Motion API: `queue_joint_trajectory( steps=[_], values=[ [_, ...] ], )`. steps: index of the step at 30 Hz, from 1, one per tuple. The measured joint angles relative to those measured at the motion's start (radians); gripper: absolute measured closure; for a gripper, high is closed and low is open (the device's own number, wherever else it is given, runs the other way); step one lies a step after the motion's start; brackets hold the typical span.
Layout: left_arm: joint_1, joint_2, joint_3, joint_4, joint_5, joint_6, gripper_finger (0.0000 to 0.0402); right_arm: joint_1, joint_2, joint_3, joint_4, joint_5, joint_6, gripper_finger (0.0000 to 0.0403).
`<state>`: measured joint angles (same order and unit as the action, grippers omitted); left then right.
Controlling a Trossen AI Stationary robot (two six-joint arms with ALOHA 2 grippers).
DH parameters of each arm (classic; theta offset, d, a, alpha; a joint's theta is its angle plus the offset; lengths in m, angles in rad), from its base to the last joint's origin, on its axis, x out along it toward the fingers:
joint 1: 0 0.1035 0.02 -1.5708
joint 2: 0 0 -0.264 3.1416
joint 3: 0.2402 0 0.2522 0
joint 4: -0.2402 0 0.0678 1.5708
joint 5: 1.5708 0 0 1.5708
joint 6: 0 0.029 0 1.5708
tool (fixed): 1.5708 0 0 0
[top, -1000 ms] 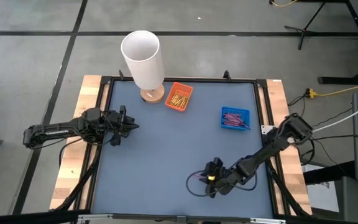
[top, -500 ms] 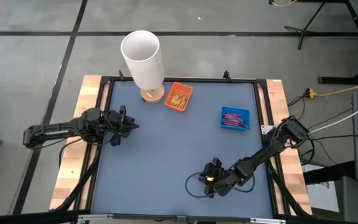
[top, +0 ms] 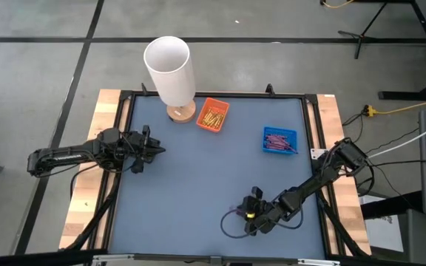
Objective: Sort crayons
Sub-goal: Put the violet crayon into the blue basket
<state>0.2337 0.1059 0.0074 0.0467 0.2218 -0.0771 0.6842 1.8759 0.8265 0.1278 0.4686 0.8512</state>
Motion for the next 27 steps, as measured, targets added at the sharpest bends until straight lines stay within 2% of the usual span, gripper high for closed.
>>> queue_joint_trajectory(
  steps=[5,15,18,23,27],
  values=[
    [0.0,0.0,0.0,0.0,0.0,0.0,0.0401,0.0,0.0,-0.001,-0.003,0.001,-0.052,0.0297],
    [0.0,0.0,0.0,0.0,0.0,-0.001,0.0401,-0.003,0.0,-0.002,-0.006,0.008,-0.074,0.0391],
    [0.0,0.0,0.0,0.0,0.0,-0.001,0.0401,-0.003,0.0,-0.002,-0.005,0.008,-0.074,0.0389],
    [0.0,0.0,0.0,0.0,0.0,-0.001,0.0401,-0.004,-0.001,-0.003,0.0,0.016,-0.074,0.036],
    [0.0,0.0,0.0,0.0,0.0,-0.001,0.0401,-0.005,-0.02,-0.004,-0.009,0.032,-0.079,0.0362]
  ],
)
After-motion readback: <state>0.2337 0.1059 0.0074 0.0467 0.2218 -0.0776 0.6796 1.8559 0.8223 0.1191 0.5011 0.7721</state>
